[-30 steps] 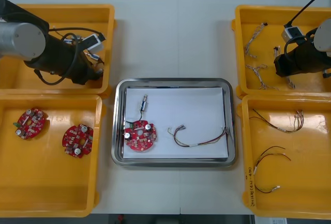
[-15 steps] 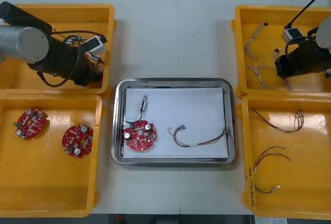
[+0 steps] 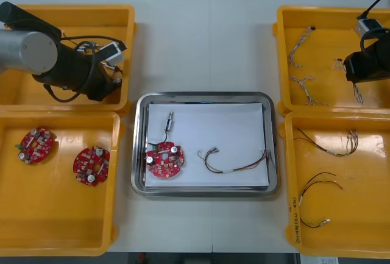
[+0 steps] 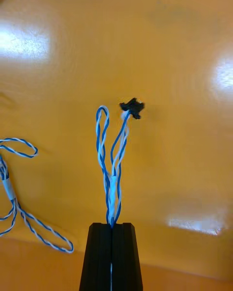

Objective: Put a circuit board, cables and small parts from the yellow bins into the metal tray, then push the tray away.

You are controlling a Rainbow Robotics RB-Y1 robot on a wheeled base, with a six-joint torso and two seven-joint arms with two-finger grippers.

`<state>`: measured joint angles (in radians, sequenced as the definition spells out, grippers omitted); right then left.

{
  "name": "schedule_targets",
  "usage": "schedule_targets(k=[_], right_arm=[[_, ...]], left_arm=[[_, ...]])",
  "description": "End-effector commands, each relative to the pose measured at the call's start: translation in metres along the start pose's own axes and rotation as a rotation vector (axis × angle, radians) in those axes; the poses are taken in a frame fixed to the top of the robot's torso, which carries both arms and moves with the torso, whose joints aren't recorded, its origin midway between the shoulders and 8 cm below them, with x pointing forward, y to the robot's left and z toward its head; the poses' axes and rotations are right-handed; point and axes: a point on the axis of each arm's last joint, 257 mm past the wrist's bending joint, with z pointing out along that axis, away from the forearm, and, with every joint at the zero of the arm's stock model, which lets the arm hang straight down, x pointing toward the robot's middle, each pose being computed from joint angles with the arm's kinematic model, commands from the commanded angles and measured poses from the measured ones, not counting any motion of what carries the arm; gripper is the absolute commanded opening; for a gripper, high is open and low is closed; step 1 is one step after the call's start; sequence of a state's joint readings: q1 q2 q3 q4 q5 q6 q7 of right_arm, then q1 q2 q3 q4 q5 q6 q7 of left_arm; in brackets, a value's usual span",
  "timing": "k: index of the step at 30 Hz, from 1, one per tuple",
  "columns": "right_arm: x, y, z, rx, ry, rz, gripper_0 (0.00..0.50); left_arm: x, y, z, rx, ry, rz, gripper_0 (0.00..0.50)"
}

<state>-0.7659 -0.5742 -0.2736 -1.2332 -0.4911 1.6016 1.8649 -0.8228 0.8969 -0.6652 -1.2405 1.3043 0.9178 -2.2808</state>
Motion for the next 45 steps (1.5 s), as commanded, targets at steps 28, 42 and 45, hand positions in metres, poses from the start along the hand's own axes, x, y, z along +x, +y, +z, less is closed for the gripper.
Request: schedule_targets(k=[28, 42, 45], right_arm=[[-0.031, 0.042, -0.128, 0.027, -0.124, -0.287, 0.0], [-0.032, 0.154, -0.13, -0.03, -0.142, -0.666, 0.0], [-0.029, 0.18, -0.128, -0.079, -0.139, -0.723, 0.0]], left_arm=[[-0.031, 0.053, -0.061, -0.047, -0.011, -0.202, 0.0], [-0.026, 0.074, -0.106, -0.053, 0.011, -0.293, 0.0], [-0.027, 0.077, -0.116, -0.06, 0.016, -0.3, 0.0]])
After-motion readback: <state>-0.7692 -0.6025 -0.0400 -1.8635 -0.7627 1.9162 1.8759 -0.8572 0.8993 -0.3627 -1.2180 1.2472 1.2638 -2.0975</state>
